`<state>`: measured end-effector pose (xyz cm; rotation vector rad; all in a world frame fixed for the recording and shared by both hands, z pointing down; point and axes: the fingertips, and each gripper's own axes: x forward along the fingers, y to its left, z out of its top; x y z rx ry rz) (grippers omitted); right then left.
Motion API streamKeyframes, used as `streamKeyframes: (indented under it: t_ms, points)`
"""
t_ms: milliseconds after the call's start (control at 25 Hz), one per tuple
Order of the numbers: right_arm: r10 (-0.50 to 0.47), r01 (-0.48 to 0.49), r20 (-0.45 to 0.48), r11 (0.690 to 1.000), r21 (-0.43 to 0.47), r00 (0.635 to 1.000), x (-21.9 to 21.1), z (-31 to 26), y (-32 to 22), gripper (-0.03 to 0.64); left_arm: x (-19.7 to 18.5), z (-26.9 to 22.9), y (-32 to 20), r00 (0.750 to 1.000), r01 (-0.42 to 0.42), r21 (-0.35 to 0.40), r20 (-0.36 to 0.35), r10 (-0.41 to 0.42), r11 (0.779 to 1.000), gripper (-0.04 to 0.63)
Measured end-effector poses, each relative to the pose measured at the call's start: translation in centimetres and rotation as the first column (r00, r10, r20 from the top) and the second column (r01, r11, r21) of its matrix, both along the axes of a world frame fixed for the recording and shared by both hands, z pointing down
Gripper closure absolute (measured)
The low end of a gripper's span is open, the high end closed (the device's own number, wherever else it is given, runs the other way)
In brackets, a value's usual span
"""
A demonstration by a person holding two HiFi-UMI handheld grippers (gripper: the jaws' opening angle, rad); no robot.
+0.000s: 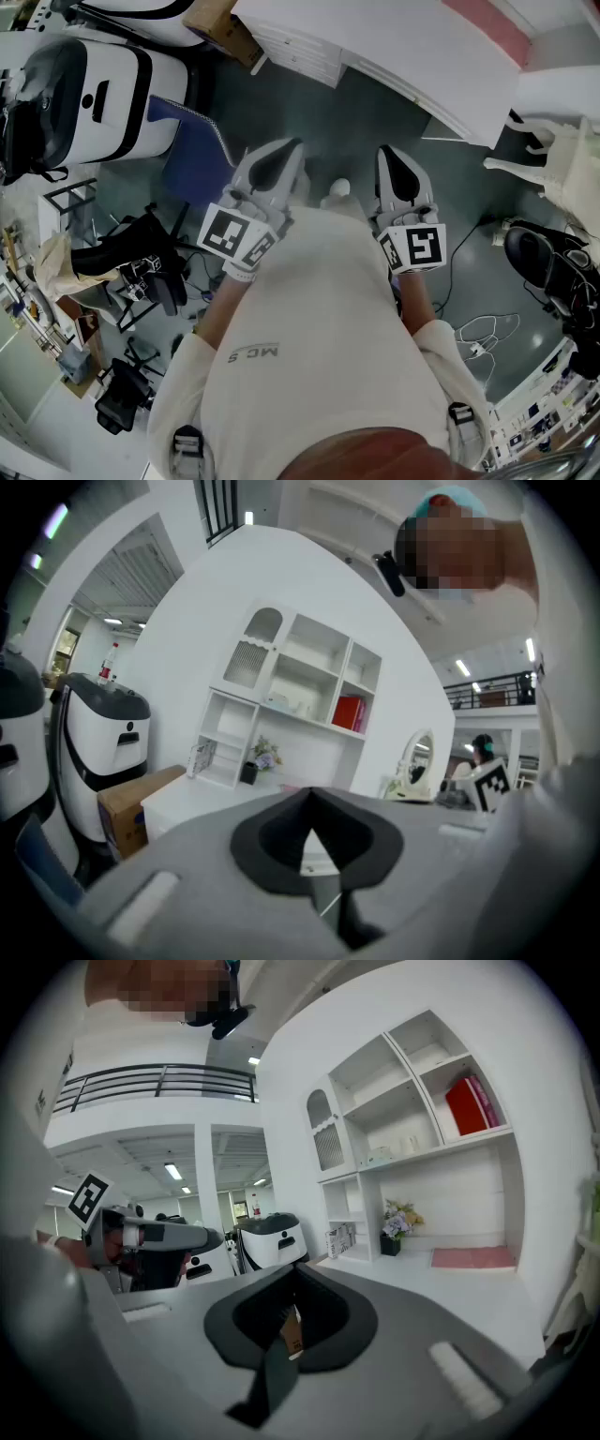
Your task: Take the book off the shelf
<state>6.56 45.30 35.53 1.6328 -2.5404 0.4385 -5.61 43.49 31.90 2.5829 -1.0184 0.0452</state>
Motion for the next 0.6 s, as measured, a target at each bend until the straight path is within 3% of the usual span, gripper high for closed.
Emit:
streamKeyframes:
  t_ms: [200,440,600]
  points:
    - [-0.006,0.006,0.018,1.0,-0.012,1.0,-3.1,0.1,-2.6,0.617,-2.9,0.5,-2.0,1.0,0.01,-0.021,-0.026,-0.01,1.0,0.597]
    - [0.022,-0.022,0.046,1.0,0.004,0.999,-6.9,-1.0,-6.0,0.618,-7.2,1.0,-4.9,1.0,-0.001,-0.033,-0.006,0.001,0.999,0.595]
    - [0.065,-0.065,0.077,0.998,-0.01,0.995,-9.0,-0.7,-8.7,0.618,-9.7,0.7,-8.1,0.999,-0.03,0.003,0.033,0.029,1.0,0.595]
